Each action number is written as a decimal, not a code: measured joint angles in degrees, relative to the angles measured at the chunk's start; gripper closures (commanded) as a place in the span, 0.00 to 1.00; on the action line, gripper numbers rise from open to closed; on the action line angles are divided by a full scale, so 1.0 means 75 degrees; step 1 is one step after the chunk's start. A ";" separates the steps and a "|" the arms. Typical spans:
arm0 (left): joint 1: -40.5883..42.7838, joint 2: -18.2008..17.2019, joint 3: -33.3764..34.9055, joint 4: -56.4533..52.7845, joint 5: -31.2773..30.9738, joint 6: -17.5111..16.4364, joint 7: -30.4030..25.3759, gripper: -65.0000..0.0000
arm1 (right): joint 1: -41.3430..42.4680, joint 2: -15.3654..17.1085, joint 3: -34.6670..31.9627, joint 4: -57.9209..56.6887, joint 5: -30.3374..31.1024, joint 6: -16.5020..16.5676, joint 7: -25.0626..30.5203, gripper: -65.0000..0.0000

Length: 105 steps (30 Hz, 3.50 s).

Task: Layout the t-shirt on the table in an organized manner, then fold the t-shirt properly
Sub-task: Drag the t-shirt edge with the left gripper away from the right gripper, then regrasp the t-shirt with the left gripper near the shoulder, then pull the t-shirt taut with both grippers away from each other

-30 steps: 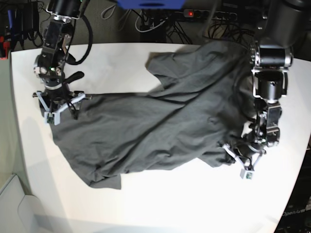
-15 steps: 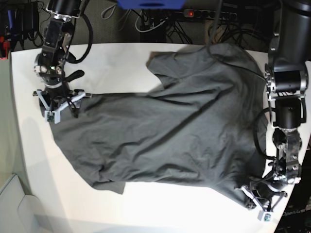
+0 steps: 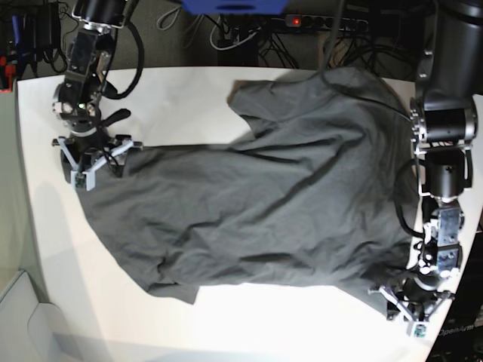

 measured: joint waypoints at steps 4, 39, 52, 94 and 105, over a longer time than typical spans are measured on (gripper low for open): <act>0.0318 -0.0015 0.0003 0.0315 -0.0050 0.0012 -0.0020 0.41 | -0.0006 0.0169 -0.0058 0.0044 0.0006 0.0006 -0.0090 0.43; 0.7461 0.1754 -0.2352 0.7146 -0.2189 0.0070 0.4164 0.40 | -0.0332 0.1000 -0.0740 0.0962 -0.0032 0.1122 -0.0052 0.43; 0.5963 0.0606 -0.2343 0.4444 -0.2483 -0.0172 0.2751 0.40 | -0.1023 0.1311 -0.0699 0.1087 -0.0029 0.1154 -0.0079 0.43; 0.6033 0.0041 -0.2358 0.4176 -0.2355 -0.0090 0.2667 0.40 | -0.2238 0.1014 -0.0460 0.1224 -0.0035 0.2404 0.0009 0.44; 0.6009 0.0009 -0.2358 0.4077 -0.2358 -0.0099 0.2541 0.40 | -0.1513 0.1241 -0.0484 0.0629 -0.0050 0.2964 -0.0058 1.00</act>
